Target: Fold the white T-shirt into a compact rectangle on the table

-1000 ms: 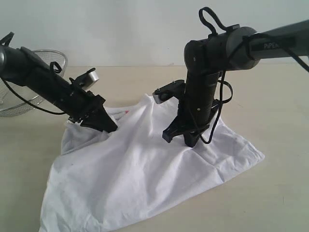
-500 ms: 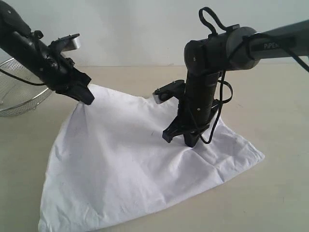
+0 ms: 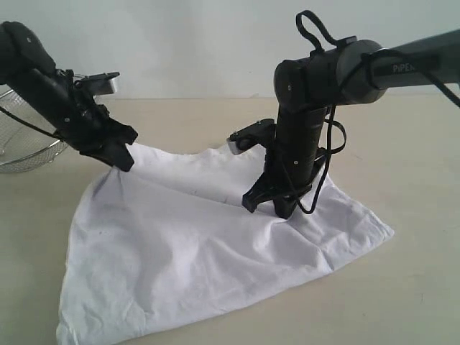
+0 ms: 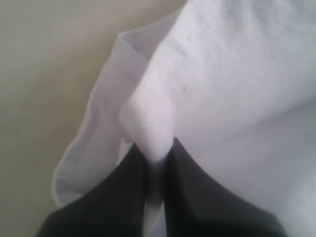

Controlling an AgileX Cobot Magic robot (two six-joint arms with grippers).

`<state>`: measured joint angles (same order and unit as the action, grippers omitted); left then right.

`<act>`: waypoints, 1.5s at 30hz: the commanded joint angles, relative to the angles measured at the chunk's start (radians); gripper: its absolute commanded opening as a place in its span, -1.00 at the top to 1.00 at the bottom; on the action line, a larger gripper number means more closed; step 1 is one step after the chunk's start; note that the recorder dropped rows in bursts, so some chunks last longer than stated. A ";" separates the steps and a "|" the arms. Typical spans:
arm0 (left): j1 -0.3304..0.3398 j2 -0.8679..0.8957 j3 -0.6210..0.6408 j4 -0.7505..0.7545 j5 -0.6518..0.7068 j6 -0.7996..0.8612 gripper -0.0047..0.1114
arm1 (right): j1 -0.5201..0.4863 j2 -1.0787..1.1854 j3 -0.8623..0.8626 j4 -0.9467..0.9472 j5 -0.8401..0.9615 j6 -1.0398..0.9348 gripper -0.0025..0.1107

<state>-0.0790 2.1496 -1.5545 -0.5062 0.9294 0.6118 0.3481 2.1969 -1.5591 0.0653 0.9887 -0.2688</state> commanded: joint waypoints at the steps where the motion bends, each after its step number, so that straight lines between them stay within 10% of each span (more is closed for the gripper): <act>1: -0.001 0.029 -0.004 0.021 0.016 -0.010 0.65 | -0.002 0.042 0.027 0.015 0.009 -0.011 0.96; 8: -0.001 0.026 -0.004 0.193 -0.073 -0.101 -0.45 | -0.002 0.042 0.027 0.015 0.025 -0.018 0.96; 17: -0.001 -0.081 -0.004 0.237 0.015 -0.167 0.40 | -0.002 0.046 0.027 0.015 0.025 -0.022 0.96; 45: -0.001 -0.022 -0.004 0.282 0.065 -0.175 0.19 | -0.002 0.046 0.027 0.015 0.027 -0.027 0.96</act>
<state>-0.0790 2.1488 -1.5545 -0.2509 1.0051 0.4538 0.3481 2.1969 -1.5591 0.0653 0.9948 -0.2875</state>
